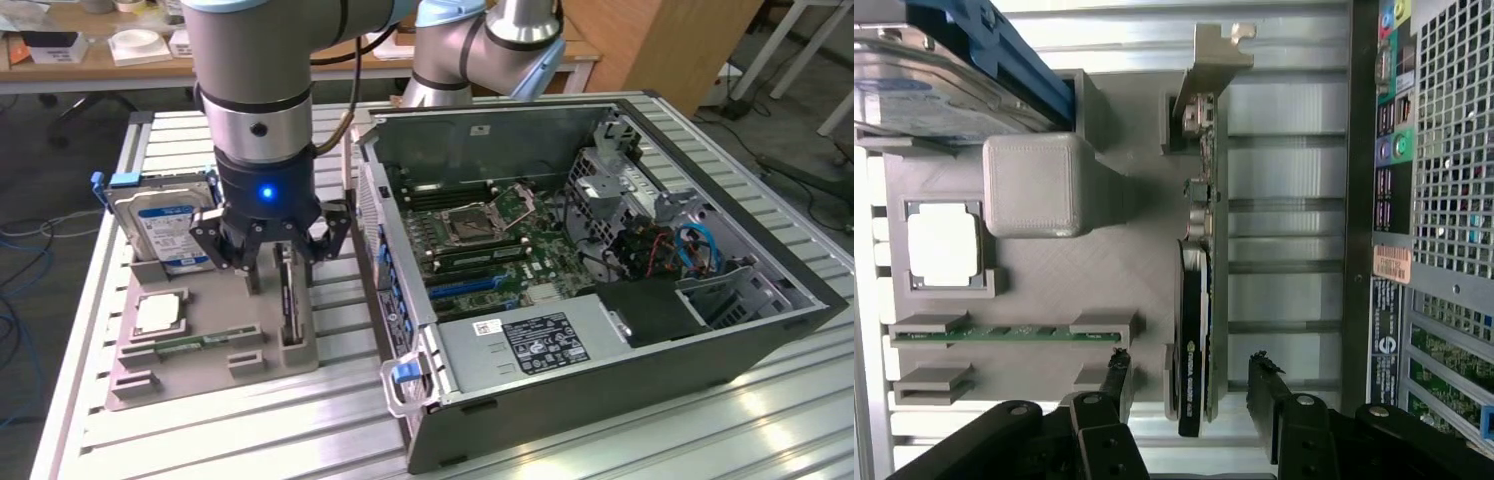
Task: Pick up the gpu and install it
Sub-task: 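Pick up the gpu and move the gpu toward the slot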
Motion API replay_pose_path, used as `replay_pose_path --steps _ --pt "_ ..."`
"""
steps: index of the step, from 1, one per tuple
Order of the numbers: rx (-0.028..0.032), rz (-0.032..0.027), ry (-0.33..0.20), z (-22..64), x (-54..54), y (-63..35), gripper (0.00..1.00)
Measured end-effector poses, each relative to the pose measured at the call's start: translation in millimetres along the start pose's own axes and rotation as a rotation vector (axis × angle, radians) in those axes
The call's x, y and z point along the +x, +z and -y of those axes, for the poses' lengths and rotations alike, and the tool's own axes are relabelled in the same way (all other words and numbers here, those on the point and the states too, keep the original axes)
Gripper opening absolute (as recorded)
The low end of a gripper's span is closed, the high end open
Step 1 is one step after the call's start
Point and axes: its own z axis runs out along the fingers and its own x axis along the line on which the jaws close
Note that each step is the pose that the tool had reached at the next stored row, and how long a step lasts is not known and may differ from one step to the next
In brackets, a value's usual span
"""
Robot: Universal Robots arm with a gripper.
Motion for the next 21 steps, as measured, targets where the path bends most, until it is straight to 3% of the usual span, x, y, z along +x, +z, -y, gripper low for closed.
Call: replay_pose_path --steps 3,4,12,16,21 --pt "-0.0391 -0.0013 -0.002 0.0 0.0 0.0 0.59" --pt "-0.0459 -0.0017 -0.002 0.0 0.0 0.0 0.59" --pt "-0.0461 -0.0015 -0.002 0.0 -0.6 1.0 0.59" --pt "-0.0463 0.0036 -0.002 0.0 -0.9 3.6 0.59" --pt "-0.0466 0.004 -0.002 -0.1 -1.0 8.9 0.59"
